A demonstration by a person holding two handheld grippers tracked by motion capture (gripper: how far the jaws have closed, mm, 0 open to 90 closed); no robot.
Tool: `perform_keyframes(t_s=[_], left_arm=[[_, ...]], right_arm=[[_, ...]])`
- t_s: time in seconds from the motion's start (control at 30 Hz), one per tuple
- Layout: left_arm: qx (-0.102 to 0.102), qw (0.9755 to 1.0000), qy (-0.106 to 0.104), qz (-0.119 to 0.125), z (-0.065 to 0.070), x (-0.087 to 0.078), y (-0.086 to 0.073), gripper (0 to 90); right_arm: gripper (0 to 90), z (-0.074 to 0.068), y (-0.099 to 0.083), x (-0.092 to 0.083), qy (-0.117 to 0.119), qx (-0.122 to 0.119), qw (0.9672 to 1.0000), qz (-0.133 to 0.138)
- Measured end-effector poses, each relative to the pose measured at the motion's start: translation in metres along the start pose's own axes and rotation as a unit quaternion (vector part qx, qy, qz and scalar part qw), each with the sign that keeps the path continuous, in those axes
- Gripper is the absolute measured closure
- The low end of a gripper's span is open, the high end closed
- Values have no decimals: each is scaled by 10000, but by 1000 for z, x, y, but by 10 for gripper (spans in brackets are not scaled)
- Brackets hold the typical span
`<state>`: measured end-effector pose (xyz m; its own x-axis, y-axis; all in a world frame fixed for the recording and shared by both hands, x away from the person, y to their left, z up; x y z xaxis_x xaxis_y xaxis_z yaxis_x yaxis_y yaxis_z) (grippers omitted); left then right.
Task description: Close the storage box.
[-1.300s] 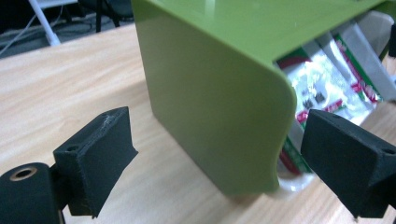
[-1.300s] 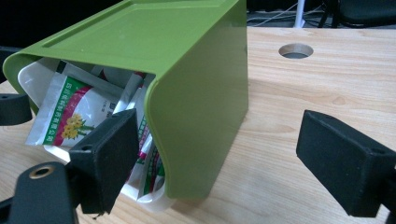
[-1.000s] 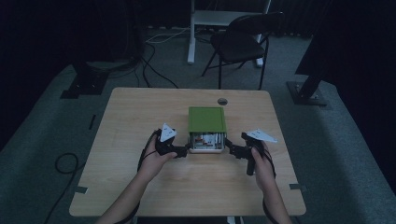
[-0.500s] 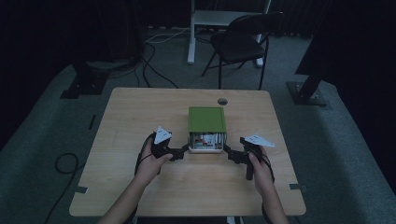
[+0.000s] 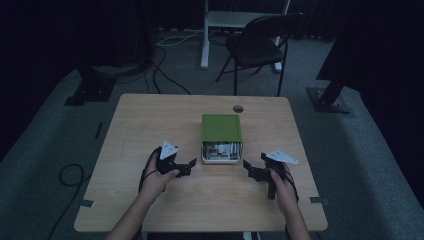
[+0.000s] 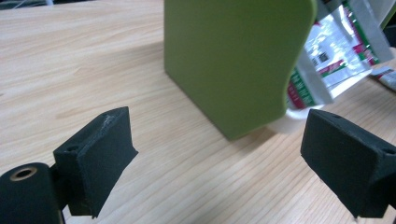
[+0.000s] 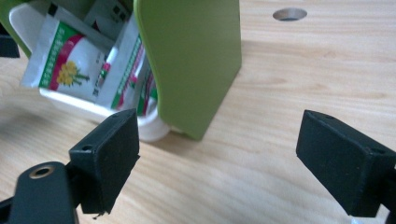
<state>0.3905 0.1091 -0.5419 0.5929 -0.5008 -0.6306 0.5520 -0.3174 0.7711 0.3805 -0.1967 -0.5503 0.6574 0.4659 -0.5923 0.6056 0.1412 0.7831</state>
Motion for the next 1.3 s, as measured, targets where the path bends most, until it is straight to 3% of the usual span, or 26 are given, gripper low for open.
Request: perform_keyframes(t_s=[0.23, 0.67, 0.97, 1.3], left_arm=[[-103, 9998, 107, -123, -9, -3, -14, 101], [-324, 9976, 523, -304, -28, -16, -34, 100], [-518, 9951, 703, -464, -41, -25, -49, 101], [-745, 9911, 959, -550, -58, -38, -60, 100]], right_arm=[[133, 1, -18, -2, 4, -6, 9999, -138], [133, -9, -44, -9, 139, -178, 9991, -355], [133, -15, -52, -9, 188, -493, 9970, -567], [133, -23, -63, -12, 289, -953, 9913, -864]])
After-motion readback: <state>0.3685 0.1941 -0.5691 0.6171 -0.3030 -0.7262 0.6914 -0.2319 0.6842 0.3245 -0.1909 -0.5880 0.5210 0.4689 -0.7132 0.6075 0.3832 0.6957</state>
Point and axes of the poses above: each handheld gripper's, and its own axes: x roughly forward along the jaws, y roughly out of its top, z roughly to its right, the point moved 6 cm from there along x, roughly forward along the jaws, and after that the axes turned 9 degrees about -z, right-handed, at the moved point
